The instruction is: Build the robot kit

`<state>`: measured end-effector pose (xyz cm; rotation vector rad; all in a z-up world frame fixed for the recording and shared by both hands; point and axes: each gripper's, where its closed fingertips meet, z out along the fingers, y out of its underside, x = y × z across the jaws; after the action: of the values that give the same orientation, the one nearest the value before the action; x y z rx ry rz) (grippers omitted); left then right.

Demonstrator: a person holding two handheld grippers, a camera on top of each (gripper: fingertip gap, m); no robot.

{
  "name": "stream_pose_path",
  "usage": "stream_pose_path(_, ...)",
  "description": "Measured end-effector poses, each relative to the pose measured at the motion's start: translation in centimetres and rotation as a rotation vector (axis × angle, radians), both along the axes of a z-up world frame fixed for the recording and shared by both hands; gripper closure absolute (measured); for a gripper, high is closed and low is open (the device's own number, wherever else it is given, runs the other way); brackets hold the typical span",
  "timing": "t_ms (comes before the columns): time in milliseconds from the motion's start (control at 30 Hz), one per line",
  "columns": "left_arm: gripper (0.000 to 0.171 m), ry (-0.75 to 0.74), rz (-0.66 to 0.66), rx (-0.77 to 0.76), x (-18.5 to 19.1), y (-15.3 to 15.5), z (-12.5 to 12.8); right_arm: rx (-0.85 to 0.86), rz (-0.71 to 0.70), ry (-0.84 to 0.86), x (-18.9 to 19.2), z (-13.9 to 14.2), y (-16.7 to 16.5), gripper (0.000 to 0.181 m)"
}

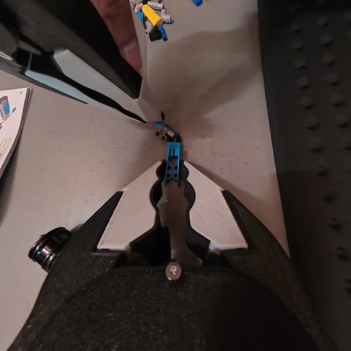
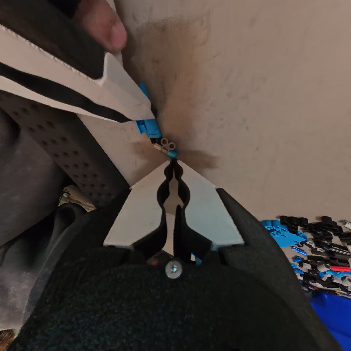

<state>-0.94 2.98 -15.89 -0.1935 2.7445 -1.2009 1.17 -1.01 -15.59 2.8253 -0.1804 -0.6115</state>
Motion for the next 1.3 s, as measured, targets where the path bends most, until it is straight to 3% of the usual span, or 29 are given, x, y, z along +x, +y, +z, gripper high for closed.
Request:
stream_pose_path(167, 0.152, -0.044, 0.007, 0.015, 0.2, 0.1, 0.0, 0.093, -0.009, 0.009, -0.5, -0.1, -0.3, 0.181)
stream_pose_path(233, 0.143, -0.055, 0.002, 0.013, 0.1, 0.1, 0.1, 0.215, 0.019, -0.015, -0.7, -0.1, 0.1, 0.179)
stream_pose_path(300, 0.145, -0.04, -0.01, 0.013, -0.3, -0.1, 0.0, 0.372, 0.01, -0.086, -0.5, 0.1, 0.6, 0.173)
stream_pose_path(400, 0.157, -0.029, -0.026, 0.018, -0.8, -0.2, -0.1, 0.616, -0.123, -0.23, 0.0, 1.4, 0.6, 0.158)
stream_pose_path(533, 0.157, 0.001, 0.001, 0.03, -0.8, 0.1, -0.1, 0.869, -0.306, -0.46, -0.8, 1.8, 0.2, 0.14)
stream_pose_path(667, 0.157, 0.051, 0.033, 0.088, -0.9, 1.4, -0.2, 0.965, -0.469, -0.518, -1.2, 0.7, 1.2, 0.148)
stream_pose_path(733, 0.157, 0.048, 0.038, 0.125, -0.8, 2.3, -0.2, 0.95, -0.547, -0.493, -0.9, 0.0, 1.4, 0.139)
stream_pose_path(867, 0.157, 0.098, 0.054, 0.078, -0.8, 2.4, -0.2, 0.944, -0.627, -0.557, -0.2, -0.2, 1.4, 0.14)
stream_pose_path(1000, 0.157, 0.093, 0.052, 0.066, -0.8, 2.2, -0.2, 0.895, -0.559, -0.67, -0.2, -0.5, 1.6, 0.143)
stream_pose_path(1033, 0.157, 0.084, 0.052, 0.064, -0.8, 2.3, -0.2, 0.907, -0.524, -0.658, -0.8, -0.5, 2.0, 0.157)
stream_pose_path(1133, 0.157, 0.046, 0.038, 0.06, -0.8, 2.3, -0.2, 0.875, -0.468, -0.666, -1.0, -0.5, 2.4, 0.157)
stream_pose_path(1300, 0.157, -0.005, -0.014, 0.055, -1.1, 2.2, -0.1, 0.67, -0.321, -0.355, -5.2, 1.3, 0.3, 0.157)
